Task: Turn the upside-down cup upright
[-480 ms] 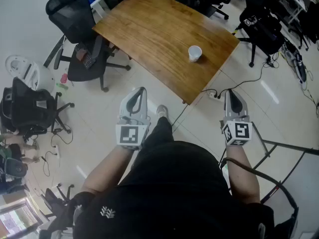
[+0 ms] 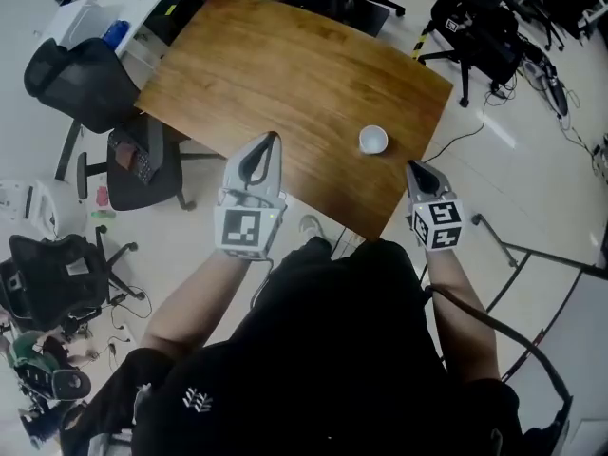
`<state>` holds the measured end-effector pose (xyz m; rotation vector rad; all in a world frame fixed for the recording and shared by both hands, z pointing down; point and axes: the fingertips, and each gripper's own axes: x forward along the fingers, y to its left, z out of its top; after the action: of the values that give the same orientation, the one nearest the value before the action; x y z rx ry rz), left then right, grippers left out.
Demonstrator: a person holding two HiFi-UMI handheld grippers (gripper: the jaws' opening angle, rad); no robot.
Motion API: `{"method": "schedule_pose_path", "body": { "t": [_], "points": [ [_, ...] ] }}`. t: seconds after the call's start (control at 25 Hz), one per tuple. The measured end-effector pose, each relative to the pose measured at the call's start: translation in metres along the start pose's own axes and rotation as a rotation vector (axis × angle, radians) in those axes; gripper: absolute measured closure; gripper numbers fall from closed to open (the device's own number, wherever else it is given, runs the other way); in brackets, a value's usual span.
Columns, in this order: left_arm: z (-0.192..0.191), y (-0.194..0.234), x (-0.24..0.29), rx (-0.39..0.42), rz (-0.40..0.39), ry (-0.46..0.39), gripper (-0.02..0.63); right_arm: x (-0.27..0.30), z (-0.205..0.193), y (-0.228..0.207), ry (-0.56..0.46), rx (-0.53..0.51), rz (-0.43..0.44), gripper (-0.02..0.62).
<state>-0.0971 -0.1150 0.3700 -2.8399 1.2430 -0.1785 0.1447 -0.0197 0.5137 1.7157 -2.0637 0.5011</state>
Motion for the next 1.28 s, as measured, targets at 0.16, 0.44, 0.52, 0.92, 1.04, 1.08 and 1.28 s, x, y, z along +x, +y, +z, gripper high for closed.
{"method": "schedule_pose_path", "body": {
  "t": [0.16,0.44,0.52,0.92,1.04,1.08,1.28],
  "points": [
    [0.002,0.004,0.013,-0.006,0.022,0.005,0.606,0.028,-0.013,-0.004,0.053,0.005,0.055,0.591],
    [-0.009,0.035,-0.012,-0.001,0.213,0.074,0.606,0.086,-0.036,-0.016,0.154,0.008,0.160,0.359],
    [-0.015,0.044,-0.020,-0.001,0.250,0.108,0.606,0.098,-0.038,-0.016,0.170,0.024,0.177,0.359],
    [-0.009,0.049,-0.035,0.026,0.333,0.125,0.606,0.129,-0.050,-0.010,0.215,0.053,0.221,0.388],
    [-0.013,0.049,-0.038,0.032,0.340,0.148,0.606,0.134,-0.055,-0.012,0.246,0.055,0.214,0.480],
    [-0.014,0.051,-0.039,0.028,0.348,0.149,0.606,0.135,-0.056,-0.011,0.253,0.054,0.213,0.510],
    [-0.012,0.054,-0.039,0.030,0.358,0.152,0.606,0.136,-0.049,-0.009,0.227,-0.016,0.194,0.566]
  ]
}}
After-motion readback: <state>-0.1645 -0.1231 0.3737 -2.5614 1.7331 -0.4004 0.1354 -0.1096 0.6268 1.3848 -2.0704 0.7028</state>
